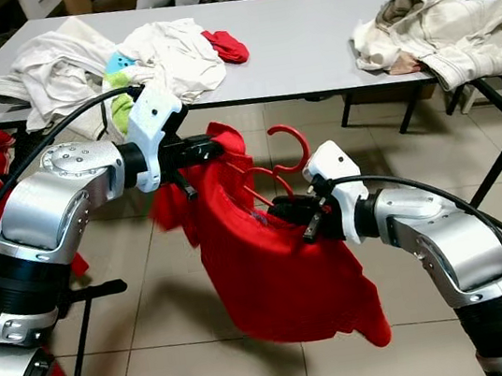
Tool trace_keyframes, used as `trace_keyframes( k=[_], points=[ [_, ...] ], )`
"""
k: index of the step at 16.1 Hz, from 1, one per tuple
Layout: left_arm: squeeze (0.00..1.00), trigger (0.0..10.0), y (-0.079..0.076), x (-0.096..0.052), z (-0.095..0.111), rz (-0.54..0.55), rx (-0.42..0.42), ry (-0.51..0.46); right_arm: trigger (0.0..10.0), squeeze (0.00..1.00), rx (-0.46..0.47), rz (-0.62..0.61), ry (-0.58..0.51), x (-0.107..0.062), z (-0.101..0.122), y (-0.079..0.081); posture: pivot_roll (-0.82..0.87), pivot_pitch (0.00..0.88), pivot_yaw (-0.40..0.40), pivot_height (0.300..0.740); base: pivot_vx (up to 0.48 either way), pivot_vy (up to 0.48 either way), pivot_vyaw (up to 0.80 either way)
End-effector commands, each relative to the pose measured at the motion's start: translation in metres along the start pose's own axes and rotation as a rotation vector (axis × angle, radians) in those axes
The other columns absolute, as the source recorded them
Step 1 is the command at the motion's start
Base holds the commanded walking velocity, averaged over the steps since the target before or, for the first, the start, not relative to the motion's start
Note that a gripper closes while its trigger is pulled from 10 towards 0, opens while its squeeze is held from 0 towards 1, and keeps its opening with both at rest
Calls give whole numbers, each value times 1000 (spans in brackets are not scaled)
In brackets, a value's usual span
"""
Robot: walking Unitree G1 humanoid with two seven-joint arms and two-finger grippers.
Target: Hang hanger
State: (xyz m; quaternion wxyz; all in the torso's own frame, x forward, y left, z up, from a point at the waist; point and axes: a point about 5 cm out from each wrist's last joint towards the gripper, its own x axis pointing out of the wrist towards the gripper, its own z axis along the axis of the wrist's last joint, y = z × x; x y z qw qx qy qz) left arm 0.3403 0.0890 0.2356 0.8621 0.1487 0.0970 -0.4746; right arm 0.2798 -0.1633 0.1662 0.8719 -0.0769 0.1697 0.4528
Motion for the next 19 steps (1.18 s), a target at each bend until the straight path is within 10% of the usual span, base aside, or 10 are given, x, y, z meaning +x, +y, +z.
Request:
trace_keyframes(
  k=[1, 2, 3, 4, 5, 19],
  points=[
    [0, 353, -2, -1, 12, -16, 55, -12, 0, 0, -28, 13, -20, 0, 7, 4, -94, 0, 20, 740, 0, 0, 0],
    [0, 8745, 1, 0, 9, 14, 71, 13, 0, 0, -27, 11, -20, 0, 7, 4, -94, 0, 20, 740, 0, 0, 0],
    [0, 10000, 1, 0, 9, 19, 69, 12, 0, 0, -26, 10, -21, 0, 7, 4, -94, 0, 20, 740, 0, 0, 0],
    [0, 10000, 2, -1, 8, 19, 64, 13, 0, 0, -26, 9, -21, 0, 7, 4, -97, 0, 24, 740, 0, 0, 0],
    [1000, 10000, 6, -2, 6, 23, 61, 24, 0, 0, -24, 7, -23, -1, 7, 4, -97, 0, 24, 740, 0, 0, 0],
    [1000, 10000, 5, -13, -12, -90, 0, 138, 0, 0, 12, -10, -9, -1, 1, 2, -87, 0, 25, 740, 0, 0, 0]
  ],
)
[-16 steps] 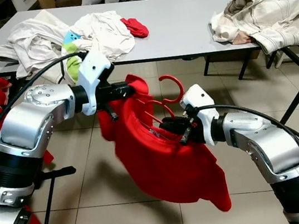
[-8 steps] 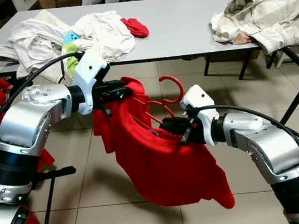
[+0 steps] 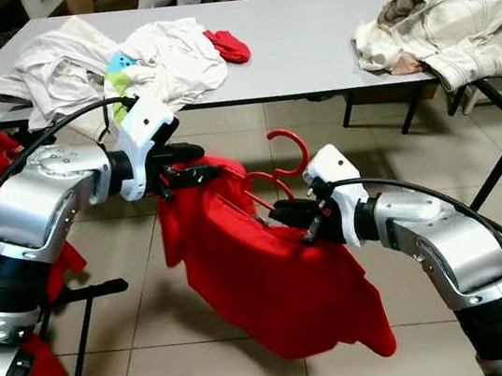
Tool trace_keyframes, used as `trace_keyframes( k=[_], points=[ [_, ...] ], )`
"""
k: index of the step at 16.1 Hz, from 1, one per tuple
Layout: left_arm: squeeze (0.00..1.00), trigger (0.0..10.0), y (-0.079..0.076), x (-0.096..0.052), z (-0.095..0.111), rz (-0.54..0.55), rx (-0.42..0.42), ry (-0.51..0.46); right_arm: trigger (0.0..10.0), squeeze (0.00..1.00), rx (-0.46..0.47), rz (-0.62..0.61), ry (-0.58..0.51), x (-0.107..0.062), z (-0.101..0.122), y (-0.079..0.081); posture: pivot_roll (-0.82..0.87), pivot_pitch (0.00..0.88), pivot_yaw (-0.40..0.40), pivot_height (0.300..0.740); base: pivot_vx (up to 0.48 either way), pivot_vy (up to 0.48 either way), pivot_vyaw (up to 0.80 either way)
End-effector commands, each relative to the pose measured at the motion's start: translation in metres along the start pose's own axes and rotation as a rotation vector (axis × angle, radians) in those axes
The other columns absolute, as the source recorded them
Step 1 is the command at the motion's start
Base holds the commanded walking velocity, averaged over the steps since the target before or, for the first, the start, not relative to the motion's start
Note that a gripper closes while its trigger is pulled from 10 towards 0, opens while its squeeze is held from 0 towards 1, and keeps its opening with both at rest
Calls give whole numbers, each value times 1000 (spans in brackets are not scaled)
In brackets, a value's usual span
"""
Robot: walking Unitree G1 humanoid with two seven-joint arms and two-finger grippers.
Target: Hang hanger
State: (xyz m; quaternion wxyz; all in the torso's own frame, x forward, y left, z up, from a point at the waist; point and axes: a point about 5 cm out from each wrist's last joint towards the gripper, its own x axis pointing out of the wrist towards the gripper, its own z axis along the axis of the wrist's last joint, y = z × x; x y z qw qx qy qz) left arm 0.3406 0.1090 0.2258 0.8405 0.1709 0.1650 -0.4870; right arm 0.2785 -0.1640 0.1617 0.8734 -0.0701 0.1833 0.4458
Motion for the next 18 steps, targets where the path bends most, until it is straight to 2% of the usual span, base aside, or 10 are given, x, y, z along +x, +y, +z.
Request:
trace_keyframes(
  k=[1, 2, 3, 6, 7, 8, 10, 12, 14, 18],
  points=[
    [1000, 10000, -4, 0, 4, -31, 20, 0, 0, 0, -15, -1, -27, -1, 6, 2, -87, 0, 25, 740, 0, 0, 0],
    [1000, 10000, -6, -1, 6, -79, -30, -36, 0, 0, -4, -5, -32, -2, 5, 2, -79, 0, 34, 740, 0, 0, 0],
    [1000, 10000, 10, -1, 14, 17, -187, -151, 0, 0, 12, -15, -42, -3, 3, 1, -77, 0, 43, 740, 0, 0, 0],
    [922, 10000, 35, -11, 6, 241, -290, -195, 0, 0, 25, -52, -49, -6, 1, 1, -79, 0, 49, 740, 0, 0, 0],
    [251, 10000, 37, -21, -7, 309, -317, -182, 8431, 0, 33, -122, -49, -9, -4, 0, -69, 0, 36, 740, 0, 0, 0],
    [0, 10000, 32, -28, -12, 360, -331, -286, 10000, 0, 50, -178, -53, -12, -8, 0, -37, 0, 21, 740, 0, 0, 0],
    [0, 10000, 20, -29, -28, 398, -364, -367, 10000, 0, 36, -269, -54, -15, -16, -3, -26, 0, 11, 740, 0, 0, 0],
    [0, 10000, -19, -24, -89, 533, -489, -372, 10000, 0, -4, -565, -98, -19, -31, -12, -47, 0, -25, 740, 0, 0, 0],
    [0, 10000, -36, -25, -111, 609, -576, -354, 10000, 0, 93, -667, -71, -15, -41, -15, -46, 0, -50, 740, 0, -217, 0],
    [0, 10000, -38, -27, -127, 728, -454, -219, 10000, 0, 171, -634, -94, 0, -45, -16, -12, 0, -81, 740, 0, -480, 0]
  ],
)
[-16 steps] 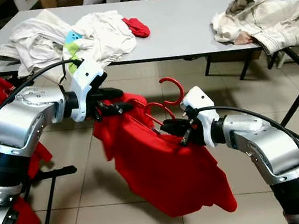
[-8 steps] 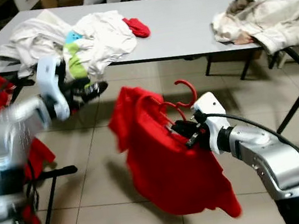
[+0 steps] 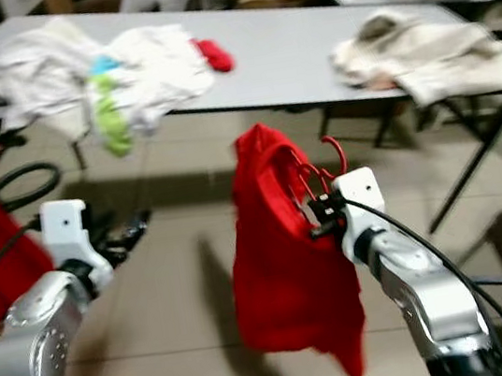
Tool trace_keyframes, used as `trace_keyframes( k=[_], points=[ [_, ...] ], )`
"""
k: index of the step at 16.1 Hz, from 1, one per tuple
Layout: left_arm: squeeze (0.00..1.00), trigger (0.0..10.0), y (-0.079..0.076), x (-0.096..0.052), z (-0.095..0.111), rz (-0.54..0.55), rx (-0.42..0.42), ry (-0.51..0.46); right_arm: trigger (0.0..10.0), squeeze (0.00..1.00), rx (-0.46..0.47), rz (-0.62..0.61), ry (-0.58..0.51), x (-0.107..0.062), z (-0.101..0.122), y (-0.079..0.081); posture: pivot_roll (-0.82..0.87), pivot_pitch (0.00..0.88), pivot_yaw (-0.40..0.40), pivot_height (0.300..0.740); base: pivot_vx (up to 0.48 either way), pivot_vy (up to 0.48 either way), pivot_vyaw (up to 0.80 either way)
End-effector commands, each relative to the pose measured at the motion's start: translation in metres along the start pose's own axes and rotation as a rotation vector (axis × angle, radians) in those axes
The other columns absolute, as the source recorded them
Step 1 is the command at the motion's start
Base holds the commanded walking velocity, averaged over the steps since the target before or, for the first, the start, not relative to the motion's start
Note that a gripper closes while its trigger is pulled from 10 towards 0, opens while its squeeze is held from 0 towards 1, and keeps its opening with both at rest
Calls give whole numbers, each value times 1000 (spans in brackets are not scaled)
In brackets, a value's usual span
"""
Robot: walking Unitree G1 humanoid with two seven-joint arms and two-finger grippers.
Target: Hang hanger
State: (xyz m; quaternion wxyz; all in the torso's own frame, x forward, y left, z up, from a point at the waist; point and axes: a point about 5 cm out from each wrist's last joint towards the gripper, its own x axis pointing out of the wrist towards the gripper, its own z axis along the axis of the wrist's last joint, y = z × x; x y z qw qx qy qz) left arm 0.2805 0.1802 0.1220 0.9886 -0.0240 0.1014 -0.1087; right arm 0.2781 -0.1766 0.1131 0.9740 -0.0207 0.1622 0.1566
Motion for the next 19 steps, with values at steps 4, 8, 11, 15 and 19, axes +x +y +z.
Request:
trace_keyframes(
  k=[4, 8, 11, 15, 19],
  points=[
    [0, 10000, -10, 1, -3, -7, 26, -19, 10000, 0, -61, -85, -11, 5, 0, -10, 2, 0, -85, 740, 0, -120, 0],
    [0, 10000, -11, 4, -7, -6, 49, -13, 10000, 0, -67, -32, 21, 4, -5, -4, -17, 0, -65, 740, 0, 0, 400],
    [0, 10000, -14, 7, -8, -36, 64, -20, 10000, 0, -59, 46, 81, 4, -13, -6, -26, 0, -52, 740, 0, 0, 800],
    [0, 10000, -8, 8, -12, 4, 74, 6, 10000, 0, -59, 31, 100, 6, -15, -14, -24, 0, -49, 740, 0, 0, 800],
    [0, 10000, -6, 8, -12, 9, 74, 9, 10000, 0, -50, 35, 90, 11, -14, -15, -17, 0, -49, 740, 307, 0, 800]
  ],
)
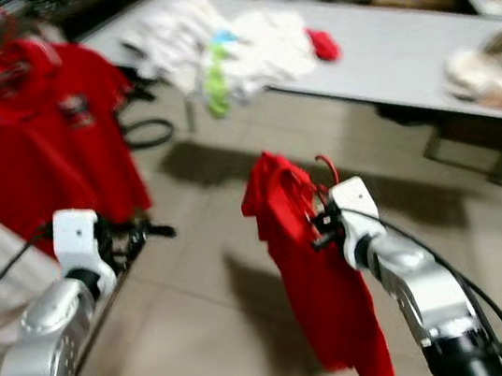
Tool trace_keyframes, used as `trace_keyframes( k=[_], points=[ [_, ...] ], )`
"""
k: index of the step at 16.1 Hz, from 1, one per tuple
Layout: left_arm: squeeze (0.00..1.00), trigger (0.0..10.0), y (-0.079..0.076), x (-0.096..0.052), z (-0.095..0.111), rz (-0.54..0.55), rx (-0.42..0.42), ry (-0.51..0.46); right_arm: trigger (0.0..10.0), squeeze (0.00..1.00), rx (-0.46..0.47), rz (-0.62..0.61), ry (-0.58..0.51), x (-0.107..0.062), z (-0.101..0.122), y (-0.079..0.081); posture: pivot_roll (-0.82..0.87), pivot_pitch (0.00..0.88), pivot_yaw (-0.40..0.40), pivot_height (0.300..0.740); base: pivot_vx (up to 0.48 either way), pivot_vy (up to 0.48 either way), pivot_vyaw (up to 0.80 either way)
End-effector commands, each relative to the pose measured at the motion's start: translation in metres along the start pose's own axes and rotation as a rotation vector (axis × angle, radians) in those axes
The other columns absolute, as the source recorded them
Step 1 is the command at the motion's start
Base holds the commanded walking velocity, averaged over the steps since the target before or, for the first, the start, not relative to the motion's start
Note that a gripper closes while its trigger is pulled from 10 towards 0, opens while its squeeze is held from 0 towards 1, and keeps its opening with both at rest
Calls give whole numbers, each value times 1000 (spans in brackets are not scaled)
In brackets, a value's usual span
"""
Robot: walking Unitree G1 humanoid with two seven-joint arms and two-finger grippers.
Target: Hang hanger
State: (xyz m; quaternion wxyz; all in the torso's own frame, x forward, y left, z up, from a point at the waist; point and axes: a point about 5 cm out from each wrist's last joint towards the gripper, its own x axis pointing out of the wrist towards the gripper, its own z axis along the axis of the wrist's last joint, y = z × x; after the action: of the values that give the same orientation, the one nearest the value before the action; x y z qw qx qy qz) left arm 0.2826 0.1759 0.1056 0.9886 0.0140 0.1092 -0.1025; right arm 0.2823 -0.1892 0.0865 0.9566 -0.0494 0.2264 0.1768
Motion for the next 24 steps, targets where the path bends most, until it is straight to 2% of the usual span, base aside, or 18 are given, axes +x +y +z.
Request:
trace_keyframes(
  k=[1, 5, 11, 13, 16, 18, 20, 22, 24],
  points=[
    [0, 10000, -2, 1, 4, -9, 2, -16, 10000, 0, -9, 3, -54, 2, 13, -1, -10, 0, -51, 740, 337, 0, 800],
    [0, 10000, 0, 0, 7, -4, 12, -21, 10000, 0, -8, 33, -73, 6, 15, 3, -3, 0, -49, 740, 346, 0, 800],
    [0, 10000, -1, -4, 9, -25, 51, -16, 10000, 0, -52, 192, -64, 6, 11, 21, 13, 0, -50, 740, 350, 0, 800],
    [0, 10000, 0, -5, 9, -23, 54, -14, 10000, 0, -64, 211, -59, 6, 10, 22, 22, 0, -55, 740, 349, 0, 800],
    [0, 10000, 2, -7, 8, -12, 61, -6, 10000, 0, -72, 188, -66, 10, 13, 18, 31, 0, -63, 740, 350, 0, 800],
    [0, 10000, 4, -8, 9, 22, 31, -17, 10000, 0, -87, 125, -85, 12, 17, 13, 33, 0, -66, 740, 165, 0, 797],
    [0, 10000, 7, -9, 11, 46, 0, -39, 10000, 0, -38, 41, -102, 13, 19, 4, 35, 0, -69, 740, 0, 0, 0],
    [0, 10000, 8, -9, 11, 61, -6, -45, 10000, 0, -38, 14, -116, 12, 20, -1, 30, 0, -69, 740, 0, 0, 0],
    [0, 10000, 8, -8, 9, 75, -10, -31, 10000, 0, -41, -6, -111, 11, 18, -4, 27, 0, -69, 740, 0, -480, 0]
  ],
)
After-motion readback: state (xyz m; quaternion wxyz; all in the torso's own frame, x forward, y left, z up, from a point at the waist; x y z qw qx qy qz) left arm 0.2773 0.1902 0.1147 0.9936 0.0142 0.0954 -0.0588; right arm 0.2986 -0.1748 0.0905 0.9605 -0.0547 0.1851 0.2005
